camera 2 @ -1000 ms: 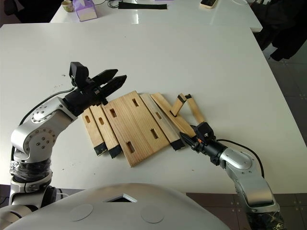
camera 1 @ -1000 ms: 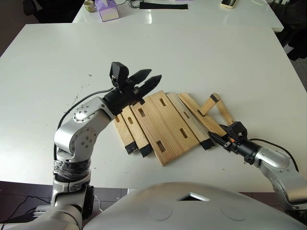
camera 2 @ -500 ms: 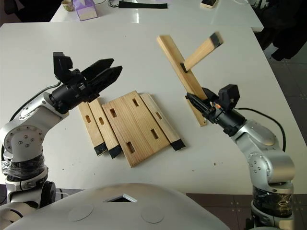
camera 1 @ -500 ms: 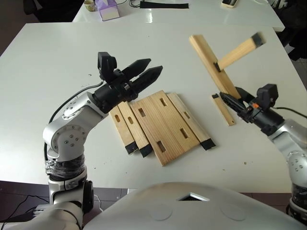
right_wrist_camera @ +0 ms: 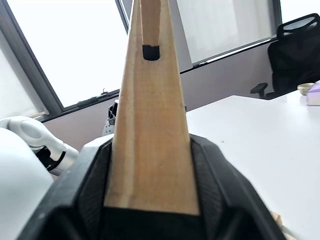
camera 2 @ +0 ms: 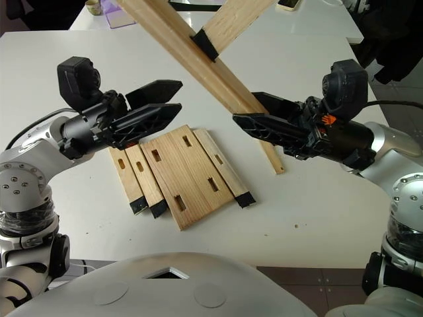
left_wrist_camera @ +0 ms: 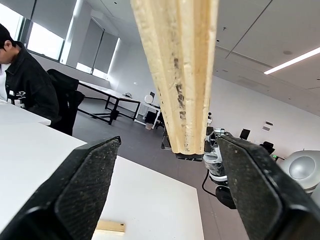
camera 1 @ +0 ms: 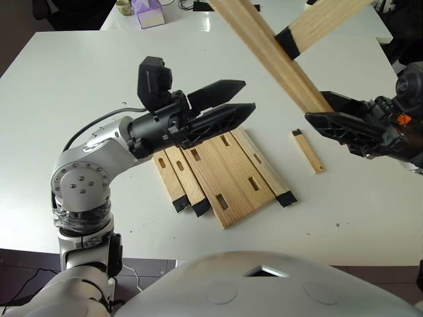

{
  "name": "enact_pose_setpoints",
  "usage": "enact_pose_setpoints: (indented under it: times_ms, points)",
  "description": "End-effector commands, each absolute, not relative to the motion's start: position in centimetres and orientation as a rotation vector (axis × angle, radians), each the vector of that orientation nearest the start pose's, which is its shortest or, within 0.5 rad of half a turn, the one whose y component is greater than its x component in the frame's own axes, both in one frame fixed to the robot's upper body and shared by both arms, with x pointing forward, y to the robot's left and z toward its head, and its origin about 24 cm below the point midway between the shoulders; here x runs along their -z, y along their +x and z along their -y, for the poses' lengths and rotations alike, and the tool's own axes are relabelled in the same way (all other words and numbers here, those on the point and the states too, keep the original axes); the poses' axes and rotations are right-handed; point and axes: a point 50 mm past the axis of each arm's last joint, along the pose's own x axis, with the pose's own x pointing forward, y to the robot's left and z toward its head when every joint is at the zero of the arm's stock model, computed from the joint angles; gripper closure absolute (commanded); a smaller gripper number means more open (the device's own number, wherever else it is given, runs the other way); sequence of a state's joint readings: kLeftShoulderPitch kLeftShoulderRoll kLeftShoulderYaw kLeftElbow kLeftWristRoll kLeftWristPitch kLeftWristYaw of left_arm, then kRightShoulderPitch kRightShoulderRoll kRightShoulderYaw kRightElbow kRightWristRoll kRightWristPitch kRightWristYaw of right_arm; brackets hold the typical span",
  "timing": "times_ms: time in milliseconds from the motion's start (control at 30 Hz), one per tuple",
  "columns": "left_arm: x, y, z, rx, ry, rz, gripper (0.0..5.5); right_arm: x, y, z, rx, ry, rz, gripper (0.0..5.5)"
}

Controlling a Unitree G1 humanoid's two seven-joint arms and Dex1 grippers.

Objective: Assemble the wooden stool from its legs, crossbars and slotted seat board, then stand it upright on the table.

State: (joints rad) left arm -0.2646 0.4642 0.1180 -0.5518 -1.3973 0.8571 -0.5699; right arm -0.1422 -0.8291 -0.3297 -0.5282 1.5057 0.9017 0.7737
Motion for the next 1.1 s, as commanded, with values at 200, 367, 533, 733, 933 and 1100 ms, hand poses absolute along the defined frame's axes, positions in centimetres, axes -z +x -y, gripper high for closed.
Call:
enact_pose_setpoints:
  times_ms: [200,367,533,733,933,1100]
  points:
    - [-21.2,20.7,-12.0,1.506,-0.588,0.033,1.9,-20.1,18.8,18.3,-1.474,0.359,-0.212,3.43]
    - [-21.5,20.6,-12.0,1.535,-0.6,0.029,1.9,-19.7,18.6,18.2,-1.488,0.339,-0.223,3.43]
    - [-21.6,20.3,-12.1,1.57,-0.605,0.016,2.47,-19.5,18.4,18.0,-1.494,0.329,-0.226,3.43]
    - [-21.3,20.2,-11.9,1.587,-0.588,-0.006,3.4,-19.3,18.1,17.7,-1.508,0.315,-0.238,3.43]
    - [-21.5,20.6,-12.1,1.561,-0.621,0.028,3.42,-18.9,18.4,17.4,-1.462,0.259,-0.248,3.43]
    - [-22.1,21.5,-12.9,1.5,-0.644,0.081,3.43,-17.3,18.7,18.2,-1.372,0.176,-0.306,2.51]
